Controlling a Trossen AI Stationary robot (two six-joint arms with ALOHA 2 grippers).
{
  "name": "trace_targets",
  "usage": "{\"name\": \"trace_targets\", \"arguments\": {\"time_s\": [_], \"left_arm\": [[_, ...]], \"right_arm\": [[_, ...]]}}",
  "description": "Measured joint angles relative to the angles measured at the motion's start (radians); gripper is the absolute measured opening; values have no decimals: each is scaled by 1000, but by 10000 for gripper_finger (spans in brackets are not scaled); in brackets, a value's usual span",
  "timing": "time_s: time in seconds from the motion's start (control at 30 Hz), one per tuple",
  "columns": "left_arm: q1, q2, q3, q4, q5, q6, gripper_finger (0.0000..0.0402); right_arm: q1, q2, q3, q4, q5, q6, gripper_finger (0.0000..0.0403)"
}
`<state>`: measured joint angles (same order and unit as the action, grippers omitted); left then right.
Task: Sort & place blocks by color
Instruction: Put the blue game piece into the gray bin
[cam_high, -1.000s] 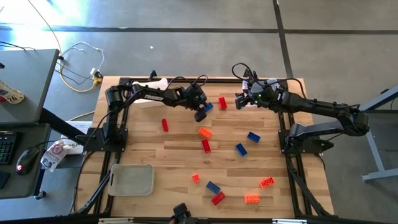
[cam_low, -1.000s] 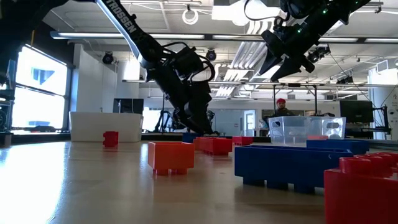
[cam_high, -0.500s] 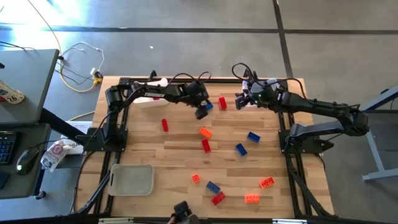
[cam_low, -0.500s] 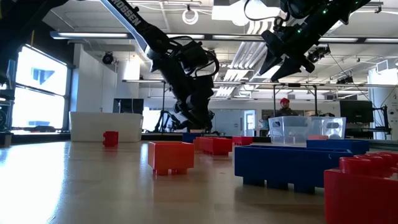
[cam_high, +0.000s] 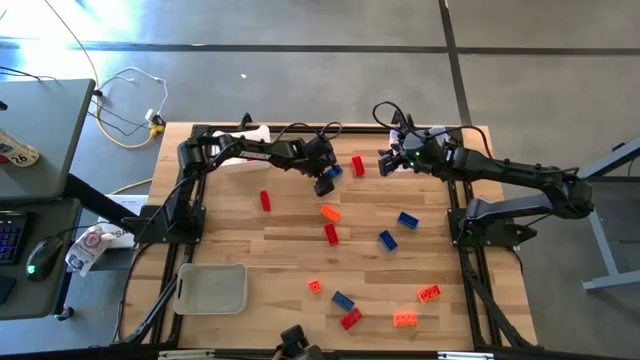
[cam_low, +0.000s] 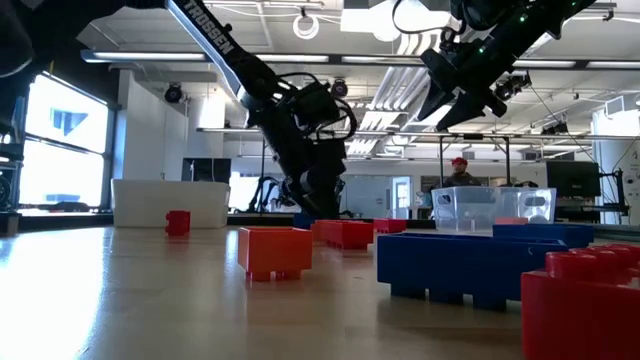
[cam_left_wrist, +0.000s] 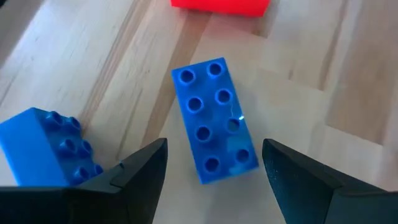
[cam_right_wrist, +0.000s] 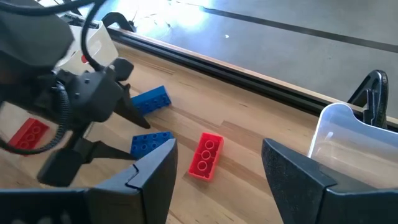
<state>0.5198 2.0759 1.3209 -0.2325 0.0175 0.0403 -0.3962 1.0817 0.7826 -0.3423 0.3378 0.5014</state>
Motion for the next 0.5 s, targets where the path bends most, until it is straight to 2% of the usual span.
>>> {"name": "trace_targets", "arguments": {"time_s": [0.27,0.5], "left_arm": [[-4,9,8,4,-41,9,250],[-3,23,8,5,-80,84,250]], "right_arm": [[0,0,0,-18,0,0,220],[0,0,0,-20,0,16,220]]}}
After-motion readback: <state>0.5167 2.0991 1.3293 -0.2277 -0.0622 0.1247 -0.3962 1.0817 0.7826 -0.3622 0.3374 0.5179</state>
